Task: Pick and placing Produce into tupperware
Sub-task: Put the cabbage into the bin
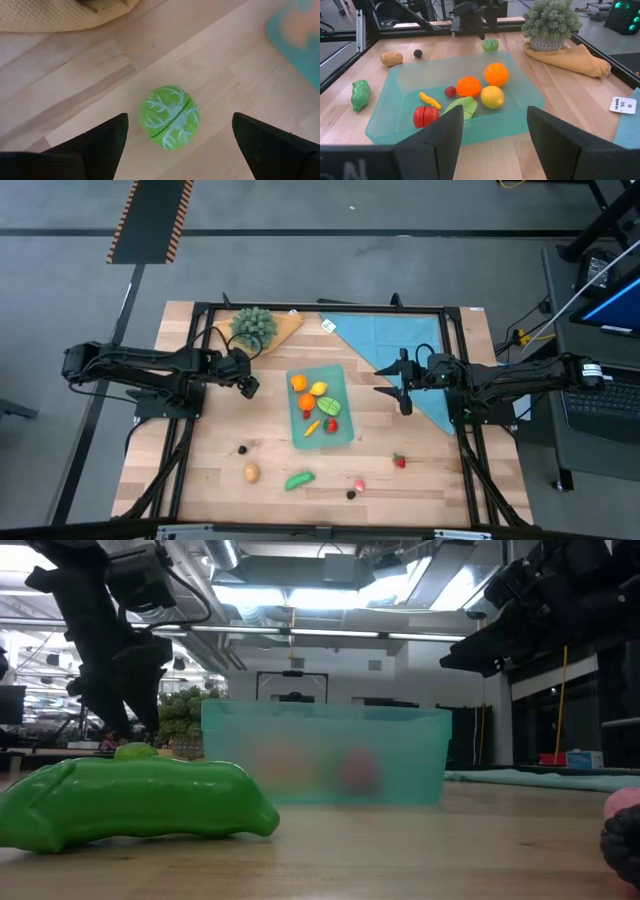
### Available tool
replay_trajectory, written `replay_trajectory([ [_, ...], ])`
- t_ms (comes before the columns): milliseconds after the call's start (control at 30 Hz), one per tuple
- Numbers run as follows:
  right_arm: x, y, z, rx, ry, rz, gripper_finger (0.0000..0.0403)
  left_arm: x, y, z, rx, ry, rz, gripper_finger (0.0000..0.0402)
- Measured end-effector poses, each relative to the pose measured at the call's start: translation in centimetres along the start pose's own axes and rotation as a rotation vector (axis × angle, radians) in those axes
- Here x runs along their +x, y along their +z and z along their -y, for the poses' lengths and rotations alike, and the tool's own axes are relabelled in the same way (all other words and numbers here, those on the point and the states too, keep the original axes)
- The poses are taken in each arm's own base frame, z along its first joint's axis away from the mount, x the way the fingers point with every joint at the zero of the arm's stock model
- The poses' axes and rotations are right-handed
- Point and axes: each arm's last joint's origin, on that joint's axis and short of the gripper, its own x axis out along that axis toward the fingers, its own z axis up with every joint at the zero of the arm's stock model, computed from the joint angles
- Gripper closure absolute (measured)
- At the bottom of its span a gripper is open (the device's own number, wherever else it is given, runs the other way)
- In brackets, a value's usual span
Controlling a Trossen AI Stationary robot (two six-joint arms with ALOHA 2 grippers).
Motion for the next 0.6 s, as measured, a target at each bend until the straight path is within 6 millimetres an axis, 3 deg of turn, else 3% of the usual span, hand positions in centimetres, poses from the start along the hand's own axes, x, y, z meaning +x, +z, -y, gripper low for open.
replay_trajectory([
  [600,0.0,0.0,0.0,0.0,0.0,0.0,0.0182,3.1,-0.2,0.9,0.016,0.101,-0.081,0.0055],
])
